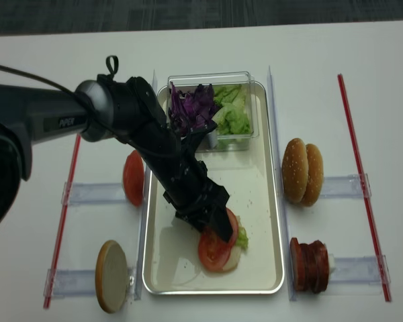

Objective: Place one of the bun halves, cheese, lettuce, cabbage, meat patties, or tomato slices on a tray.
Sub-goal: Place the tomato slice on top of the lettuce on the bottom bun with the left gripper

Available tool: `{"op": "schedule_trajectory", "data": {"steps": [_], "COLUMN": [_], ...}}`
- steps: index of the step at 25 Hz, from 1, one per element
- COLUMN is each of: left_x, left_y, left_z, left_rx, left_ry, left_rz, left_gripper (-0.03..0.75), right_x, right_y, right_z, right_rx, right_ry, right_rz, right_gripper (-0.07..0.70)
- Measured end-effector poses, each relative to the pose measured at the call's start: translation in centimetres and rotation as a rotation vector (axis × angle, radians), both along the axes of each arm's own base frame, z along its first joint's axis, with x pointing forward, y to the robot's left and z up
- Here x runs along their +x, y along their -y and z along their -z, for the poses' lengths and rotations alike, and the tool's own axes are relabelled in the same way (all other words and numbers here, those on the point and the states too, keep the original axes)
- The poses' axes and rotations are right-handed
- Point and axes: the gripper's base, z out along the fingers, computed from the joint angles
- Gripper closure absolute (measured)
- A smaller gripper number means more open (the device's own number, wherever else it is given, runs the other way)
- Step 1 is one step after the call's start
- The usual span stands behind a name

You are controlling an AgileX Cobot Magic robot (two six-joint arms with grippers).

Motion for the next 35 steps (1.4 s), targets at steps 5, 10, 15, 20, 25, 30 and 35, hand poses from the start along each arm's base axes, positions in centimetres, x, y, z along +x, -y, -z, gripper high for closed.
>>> {"op": "schedule_trajectory", "data": {"steps": [5,10,15,20,25,30,35], "left_x": [0.3,0.3,0.3,0.8,1.2,1.8,2.4], "left_y": [0.0,0.0,-0.1,-0.1,-0.2,-0.3,-0.2], "left_z": [-0.3,-0.3,-0.2,-0.6,-1.0,-1.5,-2.3], "left_rx": [0.019,0.046,0.059,0.086,0.119,0.155,0.173], "left_ry": [0.010,0.013,0.007,0.030,0.055,0.076,0.092], "left_rz": [0.002,0.009,0.005,0.017,0.027,0.025,0.026], "left_gripper": [0.328,0.328,0.328,0.328,0.327,0.328,0.328], "right_x": [0.0,0.0,0.0,0.0,0.0,0.0,0.0], "right_y": [0.0,0.0,0.0,0.0,0.0,0.0,0.0], "right_z": [0.0,0.0,0.0,0.0,0.0,0.0,0.0], "right_rx": [0.000,0.000,0.000,0.000,0.000,0.000,0.002], "right_ry": [0.000,0.000,0.000,0.000,0.000,0.000,0.000], "right_rz": [0.000,0.000,0.000,0.000,0.000,0.000,0.001], "right_gripper": [0.186,0.186,0.186,0.186,0.186,0.186,0.186]}}
